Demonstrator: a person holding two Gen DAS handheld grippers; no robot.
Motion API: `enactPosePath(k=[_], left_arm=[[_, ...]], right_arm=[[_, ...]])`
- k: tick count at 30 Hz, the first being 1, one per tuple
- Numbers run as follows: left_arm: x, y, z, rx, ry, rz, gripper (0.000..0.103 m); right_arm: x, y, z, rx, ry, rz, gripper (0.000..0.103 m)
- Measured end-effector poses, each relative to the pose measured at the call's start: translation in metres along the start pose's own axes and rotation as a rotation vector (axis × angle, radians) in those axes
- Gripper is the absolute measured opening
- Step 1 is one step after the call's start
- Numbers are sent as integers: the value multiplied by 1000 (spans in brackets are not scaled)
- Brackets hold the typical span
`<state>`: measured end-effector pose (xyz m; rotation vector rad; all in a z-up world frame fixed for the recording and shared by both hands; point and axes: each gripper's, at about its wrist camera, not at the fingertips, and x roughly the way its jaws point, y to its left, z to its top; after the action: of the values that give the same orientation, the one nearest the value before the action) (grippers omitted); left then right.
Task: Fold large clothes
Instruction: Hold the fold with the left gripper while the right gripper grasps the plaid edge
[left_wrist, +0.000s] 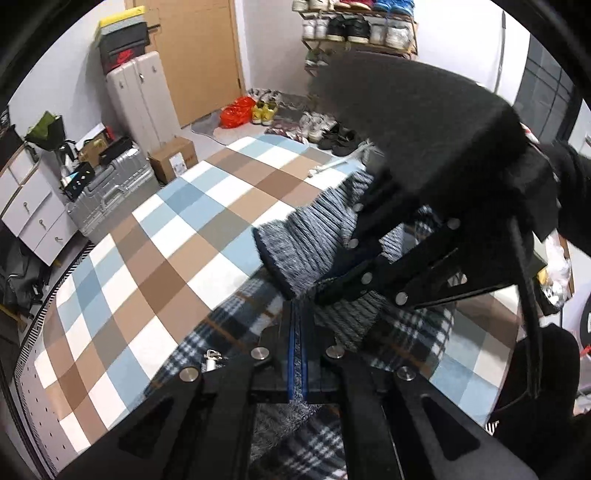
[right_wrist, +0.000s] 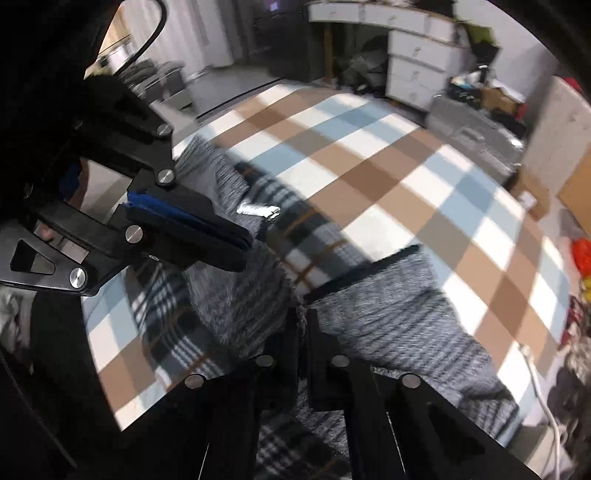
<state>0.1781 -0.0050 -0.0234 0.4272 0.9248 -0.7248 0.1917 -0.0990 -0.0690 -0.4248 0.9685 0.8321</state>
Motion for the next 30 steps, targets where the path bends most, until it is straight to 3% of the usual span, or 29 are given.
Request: enactPosePath(k=[2,7,12,18,20,22,23,24,26,30], left_arm=[[-1,4,2,-17,-8,-6,0],[-5,16,2,-41,-40,3,0],[-12,35,-10,-98,-39,-4,0],[-4,43,-36,-164,12,22,0],[5,40,-49,-164,53,46,0],[18,39,-64,-179,119,88,0],[26,39,-72,-191,149,104,0],[32,41,-80,-202,173,128,0],[33,47,-92,-236,177,153,0],[10,61,-102,-364,94,104,0]], right_arm=[[-8,1,2,29,-48,0,2],[-1,4,14,54,-51,-102,1],[-12,-4,24,112,-155,-141,1],[33,-36,16,289,-55,-183,6],[35,-43,10,347,-72,-134,15],[25,-48,5,396,-98,-133,51],[10,-49,-4,427,-152,-99,82],[2,-49,-9,441,-184,-93,95],[-27,-50,-30,462,-254,-117,97],[-52,-51,-65,463,-242,-206,97]])
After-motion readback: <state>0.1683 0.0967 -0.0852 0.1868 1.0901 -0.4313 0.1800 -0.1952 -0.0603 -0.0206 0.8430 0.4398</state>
